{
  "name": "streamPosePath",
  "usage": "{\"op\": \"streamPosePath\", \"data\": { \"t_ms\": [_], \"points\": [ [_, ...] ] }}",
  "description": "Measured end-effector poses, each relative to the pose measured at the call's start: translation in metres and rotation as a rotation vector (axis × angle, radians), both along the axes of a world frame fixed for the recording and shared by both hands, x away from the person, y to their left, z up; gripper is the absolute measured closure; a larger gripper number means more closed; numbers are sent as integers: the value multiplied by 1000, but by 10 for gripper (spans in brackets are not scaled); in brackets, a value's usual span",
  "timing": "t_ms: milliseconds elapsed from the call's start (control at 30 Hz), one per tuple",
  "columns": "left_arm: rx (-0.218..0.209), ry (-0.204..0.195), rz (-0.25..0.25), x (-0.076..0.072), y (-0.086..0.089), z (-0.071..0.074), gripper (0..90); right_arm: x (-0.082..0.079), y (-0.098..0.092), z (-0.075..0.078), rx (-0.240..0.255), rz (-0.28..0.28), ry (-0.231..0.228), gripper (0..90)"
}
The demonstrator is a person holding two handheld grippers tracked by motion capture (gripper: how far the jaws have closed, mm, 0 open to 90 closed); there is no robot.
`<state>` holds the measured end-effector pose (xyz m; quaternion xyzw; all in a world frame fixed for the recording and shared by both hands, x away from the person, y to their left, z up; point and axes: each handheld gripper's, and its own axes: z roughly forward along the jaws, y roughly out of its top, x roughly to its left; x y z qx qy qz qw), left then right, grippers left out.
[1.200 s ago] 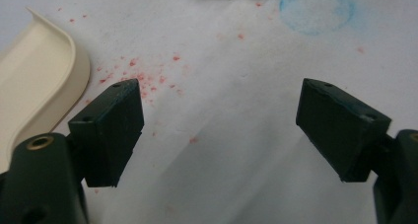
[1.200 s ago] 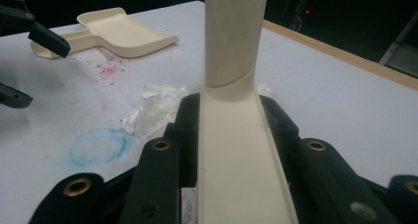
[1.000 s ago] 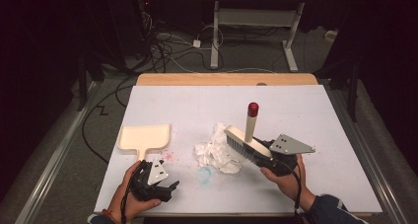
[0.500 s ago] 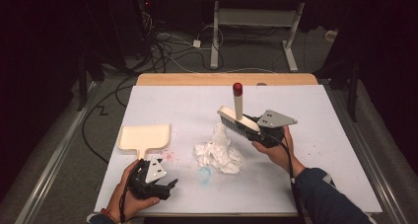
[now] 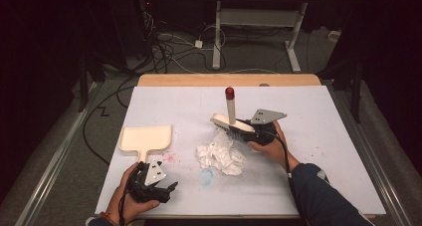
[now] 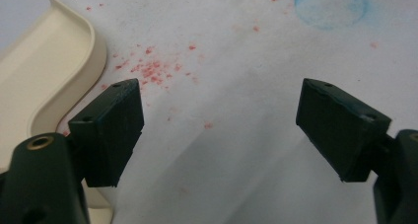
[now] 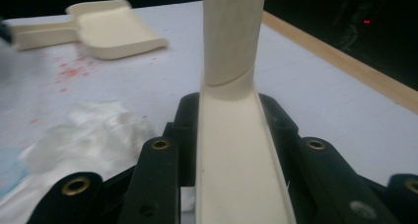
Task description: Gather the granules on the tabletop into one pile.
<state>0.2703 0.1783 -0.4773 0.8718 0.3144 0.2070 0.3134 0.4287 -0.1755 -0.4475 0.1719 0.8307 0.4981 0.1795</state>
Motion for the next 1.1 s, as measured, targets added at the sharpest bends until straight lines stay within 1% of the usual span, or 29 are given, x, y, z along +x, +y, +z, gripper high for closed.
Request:
{"op": "streamPosePath", "data": {
  "t_ms": [33, 100, 133, 200, 267, 300, 333, 367, 400, 433, 467, 500, 533, 600, 633, 733, 767, 867, 900, 933, 1000, 1100],
  "points": [
    [-1, 2, 0, 0, 0, 0, 174, -4, -1, 0, 1, 29, 8, 679],
    [4, 4, -3, 0, -1, 0, 174, -13, -2, 0, -19, 59, -2, 677],
    [5, 5, -4, 0, -2, 0, 174, -17, -3, 0, -22, 70, -3, 676],
    [9, 7, -9, 0, -2, -1, 174, -25, -6, 0, -11, 91, 9, 676],
    [10, 8, -10, 0, -3, -1, 174, -32, -8, 0, -20, 104, -9, 676],
    [11, 7, -11, 0, -4, -1, 174, -36, -9, 0, -15, 114, -3, 676],
    [12, 6, -11, 0, -4, -1, 174, -39, -9, 0, -20, 120, -6, 677],
    [12, 6, -11, 0, -4, -1, 174, -41, -9, 1, -42, 112, -35, 677],
    [12, 6, -11, 1, -4, -1, 174, -43, -9, 2, -52, 101, -45, 678],
    [14, 6, -11, 1, -4, -1, 174, -43, -10, 4, -45, 92, -49, 679],
    [16, 6, -11, 1, -5, -1, 174, -44, -11, 5, -47, 67, -64, 679],
    [16, 5, -12, 1, -5, -1, 174, -43, -13, 6, -33, 51, -69, 679],
    [17, 4, -11, 1, -5, -1, 174, -43, -15, 7, -19, 47, -60, 679],
    [16, 2, -7, 1, -4, 0, 174, -44, -17, 11, -21, 13, -78, 679],
    [14, 0, -4, 1, -3, 0, 174, -45, -19, 13, -18, 12, -89, 679],
    [12, -4, 12, 2, 1, 1, 174, -49, -28, 20, 16, 0, -83, 679],
    [7, -6, 19, 2, 2, 1, 174, -50, -30, 23, 17, -12, -93, 679],
    [-2, -15, 33, 2, 7, 3, 174, -57, -42, 32, 34, -28, -82, 679],
    [-6, -18, 37, 1, 8, 3, 174, -60, -46, 35, 35, -33, -81, 679],
    [-7, -20, 42, 1, 9, 3, 174, -63, -51, 38, 37, -33, -69, 679],
    [-13, -20, 47, 2, 11, 3, 174, -71, -62, 40, 34, -44, -58, 680],
    [-8, -20, 46, 1, 10, 4, 174, -84, -76, 38, 26, -48, -35, 680]
  ]
}}
